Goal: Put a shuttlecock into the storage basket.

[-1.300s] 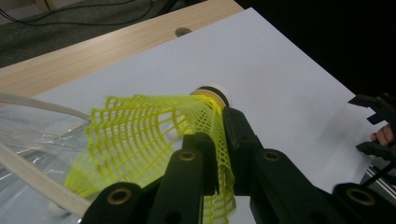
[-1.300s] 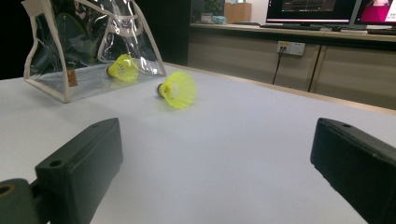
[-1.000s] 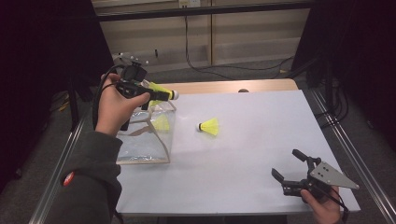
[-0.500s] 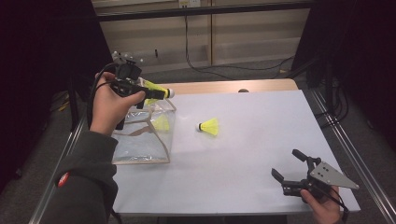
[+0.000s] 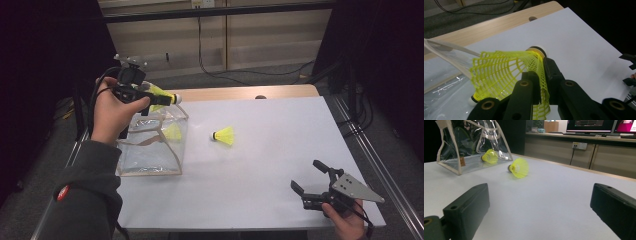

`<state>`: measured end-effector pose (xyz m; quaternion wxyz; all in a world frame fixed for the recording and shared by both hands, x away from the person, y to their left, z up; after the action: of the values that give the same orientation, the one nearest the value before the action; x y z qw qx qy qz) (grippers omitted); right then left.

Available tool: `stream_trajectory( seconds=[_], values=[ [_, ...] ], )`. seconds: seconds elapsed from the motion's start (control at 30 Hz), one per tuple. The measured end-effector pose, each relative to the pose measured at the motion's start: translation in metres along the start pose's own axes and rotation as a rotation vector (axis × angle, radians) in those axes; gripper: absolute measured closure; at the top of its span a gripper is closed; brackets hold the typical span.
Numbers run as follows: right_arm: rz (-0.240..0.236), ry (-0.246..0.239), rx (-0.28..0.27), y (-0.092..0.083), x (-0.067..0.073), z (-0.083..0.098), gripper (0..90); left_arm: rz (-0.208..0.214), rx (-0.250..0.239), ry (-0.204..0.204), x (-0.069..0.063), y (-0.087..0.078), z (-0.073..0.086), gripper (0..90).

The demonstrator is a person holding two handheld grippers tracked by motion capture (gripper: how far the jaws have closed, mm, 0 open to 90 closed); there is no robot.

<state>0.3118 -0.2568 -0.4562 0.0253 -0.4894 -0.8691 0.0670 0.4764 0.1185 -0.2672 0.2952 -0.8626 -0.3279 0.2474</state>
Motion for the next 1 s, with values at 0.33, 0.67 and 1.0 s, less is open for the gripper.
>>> stream_trajectory(
  seconds=[0.33, 0.67, 1.0],
  values=[
    [0.001, 0.0, 0.0, 0.0, 0.0, 0.0, 2.1, -0.012, -0.003, -0.01, 0.007, -0.005, 0.001, 85.2],
    [0.001, 0.004, 0.001, 0.0, 0.0, 0.0, 2.1, -0.034, -0.006, -0.027, 0.017, -0.012, 0.003, 85.2],
    [0.001, 0.001, 0.002, 0.0, 0.0, 0.0, 2.1, -0.062, -0.002, -0.033, 0.027, -0.019, 0.007, 85.2]
  ],
)
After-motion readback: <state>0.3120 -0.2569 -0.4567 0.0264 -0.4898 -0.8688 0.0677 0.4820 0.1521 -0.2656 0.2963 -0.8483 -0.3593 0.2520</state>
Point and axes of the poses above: each handheld gripper's, and its own axes: y roughly forward along the jaws, z roughly out of its underside, x roughly to its left, the point moved 9 cm from there along y, roughly forward along the jaws, and after that the axes turned 1 degree about -y, right-handed, at the moved point
